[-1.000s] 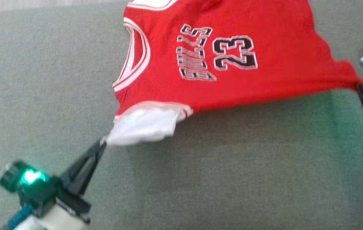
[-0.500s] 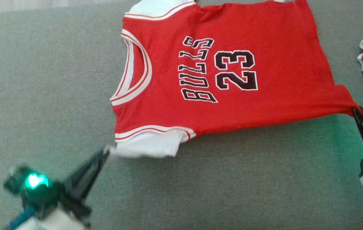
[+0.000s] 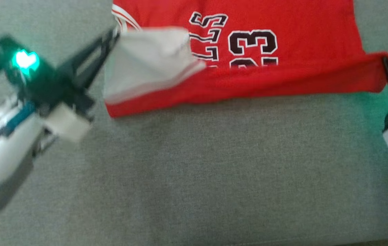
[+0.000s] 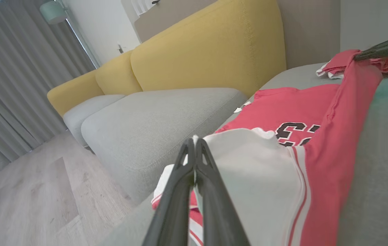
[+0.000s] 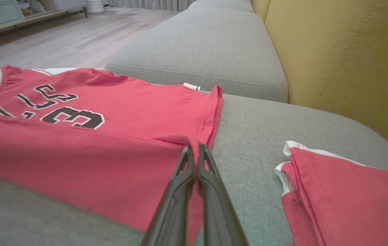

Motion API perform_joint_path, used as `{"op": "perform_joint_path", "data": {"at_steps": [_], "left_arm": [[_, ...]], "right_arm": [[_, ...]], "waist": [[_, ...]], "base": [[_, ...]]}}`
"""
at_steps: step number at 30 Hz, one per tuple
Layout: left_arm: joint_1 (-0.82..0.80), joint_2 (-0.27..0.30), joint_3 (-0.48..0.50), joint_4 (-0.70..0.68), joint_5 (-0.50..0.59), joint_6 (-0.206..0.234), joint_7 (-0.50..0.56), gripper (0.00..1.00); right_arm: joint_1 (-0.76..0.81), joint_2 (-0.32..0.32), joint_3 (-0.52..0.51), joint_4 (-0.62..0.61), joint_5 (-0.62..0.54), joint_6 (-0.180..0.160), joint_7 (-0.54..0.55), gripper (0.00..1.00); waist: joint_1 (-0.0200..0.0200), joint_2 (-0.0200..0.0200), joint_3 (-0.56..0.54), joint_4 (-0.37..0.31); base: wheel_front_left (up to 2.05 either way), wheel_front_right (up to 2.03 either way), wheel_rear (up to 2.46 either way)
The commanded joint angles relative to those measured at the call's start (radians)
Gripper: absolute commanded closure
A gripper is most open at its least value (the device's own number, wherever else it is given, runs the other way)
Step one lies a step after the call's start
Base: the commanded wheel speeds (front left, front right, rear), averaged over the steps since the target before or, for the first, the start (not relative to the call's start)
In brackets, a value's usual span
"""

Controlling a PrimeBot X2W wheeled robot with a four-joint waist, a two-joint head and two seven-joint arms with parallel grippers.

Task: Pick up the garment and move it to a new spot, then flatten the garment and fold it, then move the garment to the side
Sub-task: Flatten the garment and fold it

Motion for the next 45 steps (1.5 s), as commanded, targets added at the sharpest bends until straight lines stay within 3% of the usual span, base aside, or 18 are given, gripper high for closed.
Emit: {"op": "perform_joint_path", "data": {"at_steps": [1, 12, 13, 14, 15, 16, 34, 45], "left_arm": [[-0.067, 0.026, 0.044, 0.007, 0.012, -0.005, -0.002, 1.0], [-0.316, -0.051, 0.018, 0.256, 0.105, -0.027, -0.017, 1.0], [-0.322, -0.06, 0.021, 0.274, 0.105, -0.023, -0.018, 0.8], [-0.324, -0.069, 0.027, 0.291, 0.102, -0.017, -0.019, 0.0], [-0.322, -0.078, 0.032, 0.304, 0.096, -0.011, -0.02, 0.0], [-0.313, -0.088, 0.038, 0.317, 0.085, -0.008, -0.021, 0.0], [0.231, -0.224, 0.182, 0.269, -0.245, 0.187, -0.012, 0.0], [0.369, -0.262, 0.186, 0.249, -0.357, 0.197, 0.056, 0.0]], "right_arm": [[-0.016, -0.021, 0.01, -0.008, 0.011, -0.001, 0.002, 1.0], [-0.187, 0.008, 0.105, 0.095, 0.029, -0.001, -0.031, 1.0], [-0.198, 0.01, 0.115, 0.104, 0.03, -0.001, -0.035, 0.96], [-0.207, 0.014, 0.124, 0.112, 0.033, -0.001, -0.04, 0.74], [-0.215, 0.019, 0.127, 0.122, 0.039, -0.001, -0.044, 0.16], [-0.224, 0.025, 0.125, 0.132, 0.043, -0.001, -0.05, 0.0], [-0.086, 0.129, 0.022, 0.102, 0.007, -0.001, -0.079, 0.0], [-0.043, 0.145, -0.002, 0.102, -0.008, -0.001, -0.079, 0.0]], "waist": [[-0.0003, 0.0, 0.026, -0.008], [-0.0003, 0.0, 0.104, -0.023], [-0.0003, 0.0, 0.107, -0.023], [-0.0003, 0.0, 0.109, -0.023], [-0.0003, 0.0, 0.11, -0.023], [-0.0003, 0.0, 0.109, -0.023], [-0.0003, 0.0, 0.011, -0.029], [-0.0003, 0.0, 0.0, -0.048]], "base": [[0.0, 0.0, 0.0], [0.0, 0.0, 0.0], [0.0, 0.0, 0.0], [0.0, 0.0, 0.0], [0.0, 0.0, 0.0], [0.0, 0.0, 0.0], [0.0, 0.0, 0.0], [0.0, 0.0, 0.0]]}}
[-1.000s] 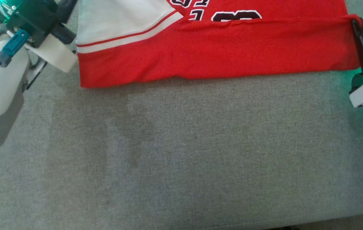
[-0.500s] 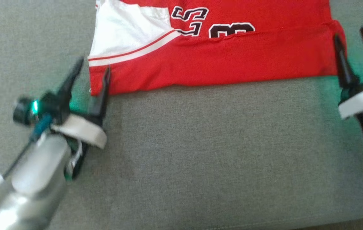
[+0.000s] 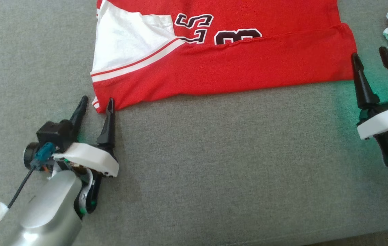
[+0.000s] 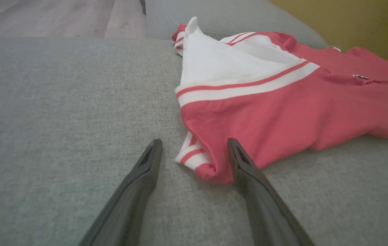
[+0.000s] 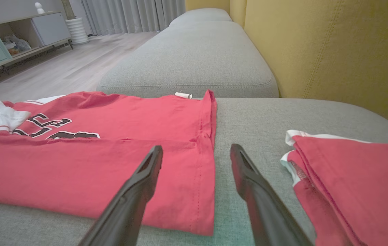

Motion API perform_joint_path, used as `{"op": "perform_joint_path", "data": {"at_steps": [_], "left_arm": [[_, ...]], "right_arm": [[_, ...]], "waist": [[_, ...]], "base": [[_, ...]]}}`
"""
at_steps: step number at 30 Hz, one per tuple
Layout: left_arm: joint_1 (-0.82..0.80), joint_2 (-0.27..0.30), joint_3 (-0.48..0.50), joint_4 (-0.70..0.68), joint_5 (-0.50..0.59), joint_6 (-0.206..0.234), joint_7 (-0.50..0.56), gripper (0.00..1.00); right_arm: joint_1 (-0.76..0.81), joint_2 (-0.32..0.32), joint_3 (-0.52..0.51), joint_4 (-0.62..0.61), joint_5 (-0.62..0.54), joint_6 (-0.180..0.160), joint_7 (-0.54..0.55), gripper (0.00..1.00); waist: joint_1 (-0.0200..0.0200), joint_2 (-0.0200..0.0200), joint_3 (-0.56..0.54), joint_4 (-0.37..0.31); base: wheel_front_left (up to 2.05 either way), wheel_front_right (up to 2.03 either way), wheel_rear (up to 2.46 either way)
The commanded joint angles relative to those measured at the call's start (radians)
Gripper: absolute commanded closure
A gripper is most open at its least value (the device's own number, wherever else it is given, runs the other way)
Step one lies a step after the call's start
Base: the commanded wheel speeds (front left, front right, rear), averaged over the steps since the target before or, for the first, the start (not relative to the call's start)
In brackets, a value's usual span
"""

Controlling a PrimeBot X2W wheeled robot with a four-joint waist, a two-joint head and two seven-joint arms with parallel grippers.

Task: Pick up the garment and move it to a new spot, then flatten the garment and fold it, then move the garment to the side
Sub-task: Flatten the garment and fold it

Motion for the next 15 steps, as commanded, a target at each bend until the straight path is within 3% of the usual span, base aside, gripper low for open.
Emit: {"op": "perform_joint_path", "data": {"at_steps": [1, 2, 3, 4, 5, 15], "left_arm": [[0.038, 0.01, 0.015, -0.006, -0.011, -0.003, 0.019, 0.0], [0.046, 0.007, 0.009, -0.01, -0.018, -0.01, 0.027, 0.22], [0.052, 0.005, 0.005, -0.015, -0.023, -0.014, 0.034, 0.55], [0.055, 0.004, 0.003, -0.02, -0.024, -0.013, 0.036, 0.73], [0.056, 0.004, 0.001, -0.025, -0.023, -0.012, 0.034, 1.0], [0.053, 0.014, -0.003, -0.083, 0.006, -0.002, -0.007, 1.0]], "right_arm": [[0.036, -0.009, 0.001, -0.021, -0.007, -0.001, -0.011, 0.0], [0.038, -0.007, 0.001, -0.018, -0.008, -0.001, -0.011, 0.0], [0.04, -0.005, 0.001, -0.016, -0.008, -0.001, -0.011, 0.0], [0.041, -0.004, 0.0, -0.014, -0.008, -0.001, -0.011, 0.0], [0.041, -0.003, -0.001, -0.011, -0.008, -0.001, -0.011, 0.0], [0.02, -0.002, 0.005, 0.122, 0.054, -0.001, -0.011, 0.0]], "waist": [[0.0001, -0.0001, -0.002, 0.0], [0.0001, -0.0001, -0.004, 0.001], [0.0001, -0.0001, -0.005, 0.002], [0.0001, -0.0001, -0.006, 0.004], [0.0001, -0.0001, -0.007, 0.007], [0.0001, -0.0001, -0.015, 0.059]], "base": [[0.0, 0.0, 0.0], [0.0, 0.0, 0.0], [0.0, 0.0, 0.0], [0.0, 0.0, 0.0], [0.0, 0.0, 0.0], [0.0, 0.0, 0.0]]}}
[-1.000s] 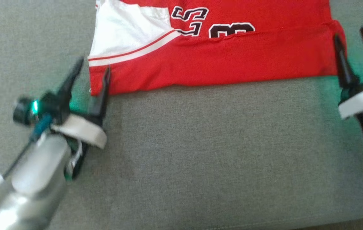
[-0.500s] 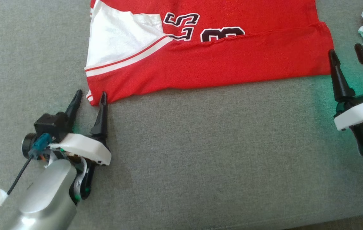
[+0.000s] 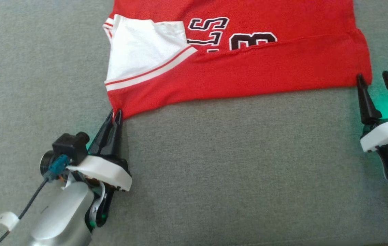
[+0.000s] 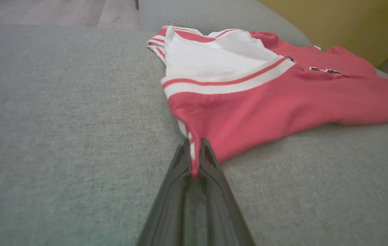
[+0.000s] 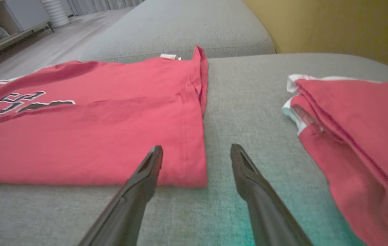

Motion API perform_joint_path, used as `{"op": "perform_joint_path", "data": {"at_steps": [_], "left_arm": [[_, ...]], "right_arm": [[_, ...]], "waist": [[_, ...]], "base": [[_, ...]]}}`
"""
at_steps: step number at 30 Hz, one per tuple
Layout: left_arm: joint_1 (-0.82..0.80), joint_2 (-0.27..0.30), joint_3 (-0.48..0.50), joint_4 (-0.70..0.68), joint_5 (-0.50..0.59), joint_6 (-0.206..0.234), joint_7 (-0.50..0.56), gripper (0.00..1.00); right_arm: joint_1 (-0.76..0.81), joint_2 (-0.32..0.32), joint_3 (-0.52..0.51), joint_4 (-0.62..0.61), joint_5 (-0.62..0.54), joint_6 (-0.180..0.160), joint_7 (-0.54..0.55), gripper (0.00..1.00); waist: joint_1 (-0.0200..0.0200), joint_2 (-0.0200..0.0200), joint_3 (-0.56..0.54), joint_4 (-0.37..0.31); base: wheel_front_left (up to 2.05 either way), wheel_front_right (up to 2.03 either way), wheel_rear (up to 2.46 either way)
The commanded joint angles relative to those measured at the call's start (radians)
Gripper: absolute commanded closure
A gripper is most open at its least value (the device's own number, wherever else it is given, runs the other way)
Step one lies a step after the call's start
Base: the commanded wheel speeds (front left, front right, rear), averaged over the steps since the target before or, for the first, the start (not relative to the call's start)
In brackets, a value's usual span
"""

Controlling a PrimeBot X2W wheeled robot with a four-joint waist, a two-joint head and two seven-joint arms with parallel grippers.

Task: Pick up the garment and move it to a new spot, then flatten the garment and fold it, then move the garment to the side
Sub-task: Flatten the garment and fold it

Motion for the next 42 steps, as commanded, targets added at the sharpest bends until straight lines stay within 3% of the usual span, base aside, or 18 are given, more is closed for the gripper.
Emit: {"op": "perform_joint_path", "data": {"at_steps": [1, 5, 6, 7, 8, 15, 21, 29, 35, 41, 42], "left_arm": [[0.002, 0.027, 0.028, -0.026, 0.009, 0.007, -0.012, 1.0], [0.005, 0.031, 0.025, -0.044, 0.024, 0.012, -0.026, 1.0], [0.006, 0.032, 0.024, -0.047, 0.027, 0.013, -0.028, 1.0], [0.008, 0.033, 0.022, -0.049, 0.029, 0.013, -0.029, 1.0], [0.009, 0.034, 0.02, -0.051, 0.031, 0.015, -0.03, 1.0], [0.046, 0.035, 0.007, -0.062, 0.037, 0.025, -0.036, 1.0], [0.155, 0.035, 0.001, -0.11, 0.032, 0.059, -0.05, 1.0], [0.25, 0.033, 0.001, -0.162, 0.033, 0.081, -0.061, 1.0], [0.304, 0.037, -0.012, -0.182, 0.016, 0.085, -0.051, 1.0], [0.337, 0.051, -0.026, -0.211, 0.004, 0.089, -0.026, 1.0], [0.338, 0.052, -0.027, -0.213, 0.003, 0.089, -0.024, 1.0]], "right_arm": [[-0.003, -0.016, 0.015, 0.006, 0.014, -0.001, -0.011, 0.0], [-0.025, -0.013, 0.063, 0.078, 0.054, -0.001, 0.004, 0.0], [-0.03, -0.012, 0.074, 0.088, 0.071, -0.001, 0.009, 0.29], [-0.033, -0.014, 0.085, 0.095, 0.087, -0.001, 0.011, 0.97], [-0.035, -0.019, 0.095, 0.104, 0.101, -0.001, 0.012, 1.0], [-0.016, -0.066, 0.156, 0.099, 0.155, -0.001, 0.001, 1.0], [0.089, -0.157, 0.204, 0.039, 0.193, -0.001, -0.006, 1.0], [0.294, -0.266, 0.182, -0.089, 0.238, -0.001, -0.002, 1.0], [0.421, -0.293, 0.127, -0.174, 0.229, -0.001, 0.016, 1.0], [0.473, -0.275, 0.071, -0.22, 0.196, -0.001, 0.045, 1.0], [0.48, -0.27, 0.06, -0.226, 0.193, -0.001, 0.05, 0.81]], "waist": [[0.0, -0.0001, -0.001, 0.009], [0.0, -0.0001, -0.003, 0.022], [0.0, -0.0001, -0.005, 0.025], [0.0, -0.0001, -0.008, 0.029], [0.0, -0.0001, -0.011, 0.033], [0.0, -0.0001, -0.049, 0.046], [0.0, -0.0001, -0.11, 0.067], [0.0, -0.0001, -0.148, 0.082], [0.0, -0.0001, -0.174, 0.072], [0.0, -0.0001, -0.19, 0.064], [0.0, -0.0001, -0.192, 0.063]], "base": [[0.0, 0.0, 0.0], [0.0, 0.0, 0.0], [0.0, 0.0, 0.0], [0.0, 0.0, 0.0], [0.0, 0.0, 0.0], [0.0, 0.0, 0.0], [0.0, 0.0, 0.0], [0.0, 0.0, 0.0], [0.0, 0.0, 0.0], [0.0, 0.0, 0.0], [0.0, 0.0, 0.0]]}}
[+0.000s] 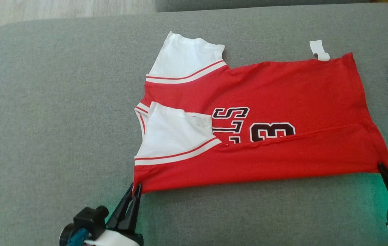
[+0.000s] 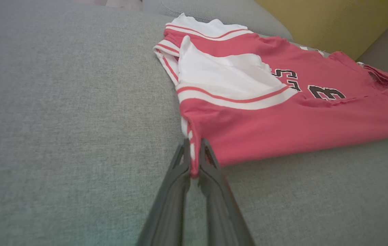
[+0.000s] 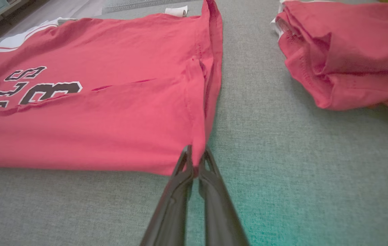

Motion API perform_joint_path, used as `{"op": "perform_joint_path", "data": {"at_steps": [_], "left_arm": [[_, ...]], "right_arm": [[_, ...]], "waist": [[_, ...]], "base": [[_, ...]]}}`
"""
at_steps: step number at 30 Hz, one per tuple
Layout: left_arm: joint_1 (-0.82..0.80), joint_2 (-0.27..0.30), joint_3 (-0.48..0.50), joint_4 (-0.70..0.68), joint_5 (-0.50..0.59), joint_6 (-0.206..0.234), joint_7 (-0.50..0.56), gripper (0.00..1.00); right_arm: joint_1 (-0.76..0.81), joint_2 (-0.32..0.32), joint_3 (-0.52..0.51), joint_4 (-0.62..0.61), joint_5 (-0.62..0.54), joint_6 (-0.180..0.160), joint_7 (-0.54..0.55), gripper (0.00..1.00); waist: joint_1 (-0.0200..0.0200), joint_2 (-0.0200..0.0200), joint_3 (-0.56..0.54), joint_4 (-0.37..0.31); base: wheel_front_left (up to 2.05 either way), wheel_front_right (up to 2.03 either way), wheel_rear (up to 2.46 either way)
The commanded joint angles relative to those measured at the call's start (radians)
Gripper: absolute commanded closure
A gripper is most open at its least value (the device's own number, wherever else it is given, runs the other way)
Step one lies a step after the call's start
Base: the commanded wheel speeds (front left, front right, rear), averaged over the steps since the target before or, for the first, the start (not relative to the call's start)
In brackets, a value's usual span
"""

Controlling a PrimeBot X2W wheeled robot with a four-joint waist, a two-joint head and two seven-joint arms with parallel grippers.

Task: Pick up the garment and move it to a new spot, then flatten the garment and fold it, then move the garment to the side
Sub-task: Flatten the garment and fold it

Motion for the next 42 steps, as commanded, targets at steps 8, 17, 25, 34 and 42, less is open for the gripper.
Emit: {"op": "perform_joint_path", "data": {"at_steps": [8, 17, 25, 34, 42], "left_arm": [[-0.013, 0.045, 0.051, -0.059, -0.017, 0.022, -0.004, 0.0], [-0.139, 0.139, 0.092, -0.143, 0.025, 0.02, 0.053, 0.0], [-0.513, 0.228, 0.121, -0.157, 0.046, -0.107, 0.266, 0.0], [-0.971, 0.215, 0.092, 0.007, -0.062, -0.29, 0.629, 0.0], [-1.189, 0.23, 0.041, 0.245, -0.117, -0.311, 0.886, 0.0]], "right_arm": [[0.044, 0.013, -0.094, -0.059, -0.067, -0.001, -0.004, 0.0], [0.05, 0.067, -0.147, -0.129, -0.148, -0.001, 0.005, 0.0], [0.007, 0.091, -0.16, -0.204, -0.196, -0.001, 0.029, 0.0], [-0.092, 0.129, -0.157, -0.269, -0.242, -0.001, 0.046, 0.0], [-0.167, 0.164, -0.111, -0.256, -0.254, -0.001, 0.028, 0.0]], "waist": [[0.0001, -0.0001, -0.025, -0.037], [0.0001, -0.0001, -0.031, -0.106], [0.0001, -0.0001, 0.066, -0.177], [0.0001, -0.0001, 0.269, -0.242], [0.0001, -0.0001, 0.374, -0.308]], "base": [[0.0, 0.0, 0.0], [0.0, 0.0, 0.0], [0.0, 0.0, 0.0], [0.0, 0.0, 0.0], [0.0, 0.0, 0.0]]}}
